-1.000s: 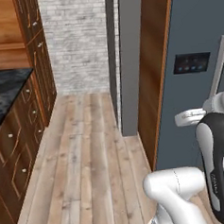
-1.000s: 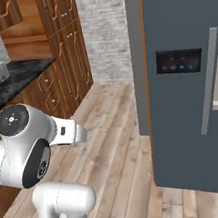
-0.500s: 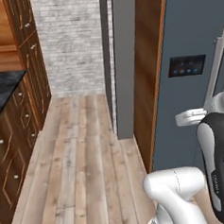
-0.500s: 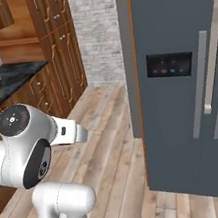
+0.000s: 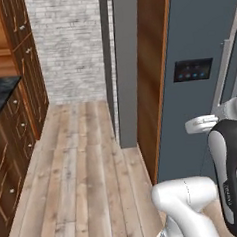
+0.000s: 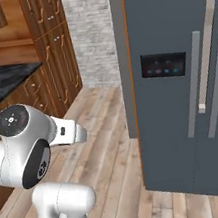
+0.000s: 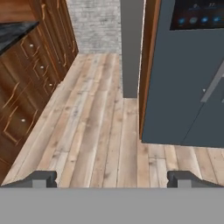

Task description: Retrieve the fish from the fridge and place it on the saucepan with marinade on the stove.

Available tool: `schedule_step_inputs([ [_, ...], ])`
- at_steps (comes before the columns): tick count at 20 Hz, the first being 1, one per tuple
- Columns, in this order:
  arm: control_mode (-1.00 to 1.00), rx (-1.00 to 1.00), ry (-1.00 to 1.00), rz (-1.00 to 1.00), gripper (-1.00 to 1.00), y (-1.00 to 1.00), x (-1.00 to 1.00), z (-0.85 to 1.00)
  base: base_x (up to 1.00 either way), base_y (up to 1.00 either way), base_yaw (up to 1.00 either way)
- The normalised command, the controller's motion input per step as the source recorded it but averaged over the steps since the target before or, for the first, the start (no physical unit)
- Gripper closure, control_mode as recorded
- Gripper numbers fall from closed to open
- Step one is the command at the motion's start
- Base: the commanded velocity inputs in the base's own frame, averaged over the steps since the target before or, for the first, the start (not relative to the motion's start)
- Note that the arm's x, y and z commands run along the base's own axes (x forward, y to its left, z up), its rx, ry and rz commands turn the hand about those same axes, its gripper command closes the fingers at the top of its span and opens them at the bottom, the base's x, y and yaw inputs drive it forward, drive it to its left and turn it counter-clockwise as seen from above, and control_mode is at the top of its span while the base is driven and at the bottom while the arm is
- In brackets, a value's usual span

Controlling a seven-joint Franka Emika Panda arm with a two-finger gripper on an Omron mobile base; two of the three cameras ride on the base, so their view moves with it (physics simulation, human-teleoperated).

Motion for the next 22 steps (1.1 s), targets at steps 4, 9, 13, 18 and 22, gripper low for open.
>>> schedule_step_inputs([
  [4,1.0,0.0,0.0,0.0,-1.0,0.0,0.0,0.0,0.49,-0.81,-0.16],
  [9,1.0,0.0,0.0,0.0,-1.0,0.0,0.0,0.0,0.81,-0.59,-0.12],
  [13,1.0,0.0,0.0,0.0,-1.0,0.0,0.0,0.0,1.0,-0.4,-0.03],
  [18,1.0,0.0,0.0,0.0,-1.0,0.0,0.0,0.0,1.0,-0.32,0.0],
  [22,1.0,0.0,0.0,0.0,-1.0,0.0,0.0,0.0,0.89,-0.47,0.01],
])
